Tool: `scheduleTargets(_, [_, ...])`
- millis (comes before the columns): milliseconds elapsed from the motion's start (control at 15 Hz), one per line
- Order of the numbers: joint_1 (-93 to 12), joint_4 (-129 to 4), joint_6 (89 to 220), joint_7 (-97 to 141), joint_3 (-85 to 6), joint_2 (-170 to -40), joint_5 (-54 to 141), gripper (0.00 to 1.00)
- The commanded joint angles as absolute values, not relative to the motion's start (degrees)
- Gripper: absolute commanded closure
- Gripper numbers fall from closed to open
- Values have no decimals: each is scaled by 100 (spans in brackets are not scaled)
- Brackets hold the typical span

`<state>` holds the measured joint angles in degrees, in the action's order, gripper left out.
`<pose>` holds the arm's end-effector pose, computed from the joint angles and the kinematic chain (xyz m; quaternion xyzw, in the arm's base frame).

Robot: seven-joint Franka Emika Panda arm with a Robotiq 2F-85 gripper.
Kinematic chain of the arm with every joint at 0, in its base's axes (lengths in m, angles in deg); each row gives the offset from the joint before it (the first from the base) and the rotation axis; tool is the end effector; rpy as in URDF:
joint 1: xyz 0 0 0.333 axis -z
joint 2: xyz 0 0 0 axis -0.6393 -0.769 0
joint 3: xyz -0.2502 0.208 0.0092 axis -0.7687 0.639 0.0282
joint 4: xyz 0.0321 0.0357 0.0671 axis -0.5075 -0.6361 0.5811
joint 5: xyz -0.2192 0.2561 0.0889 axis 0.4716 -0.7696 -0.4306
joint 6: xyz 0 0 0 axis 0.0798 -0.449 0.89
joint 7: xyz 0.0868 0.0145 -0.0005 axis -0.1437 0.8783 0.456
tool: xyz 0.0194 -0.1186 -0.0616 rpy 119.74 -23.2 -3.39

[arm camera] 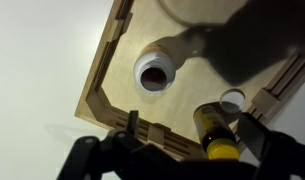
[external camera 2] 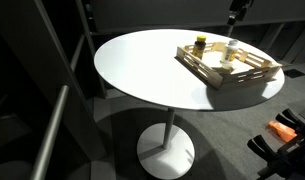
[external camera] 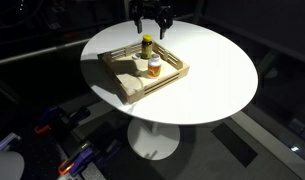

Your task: Remove the cap from the white bottle

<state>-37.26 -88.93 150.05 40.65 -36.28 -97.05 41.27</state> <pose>0.5425 -0.0310 0.3703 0.9948 0.0994 0.0209 0.0106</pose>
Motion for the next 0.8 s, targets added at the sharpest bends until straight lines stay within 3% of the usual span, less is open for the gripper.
scheduleTargets(0, [-3702, -9040, 14898, 4436, -3531, -9544, 3798, 0])
scheduleTargets(733, [-3735, -9041, 14960, 4529, -3461, -9704, 3528, 0])
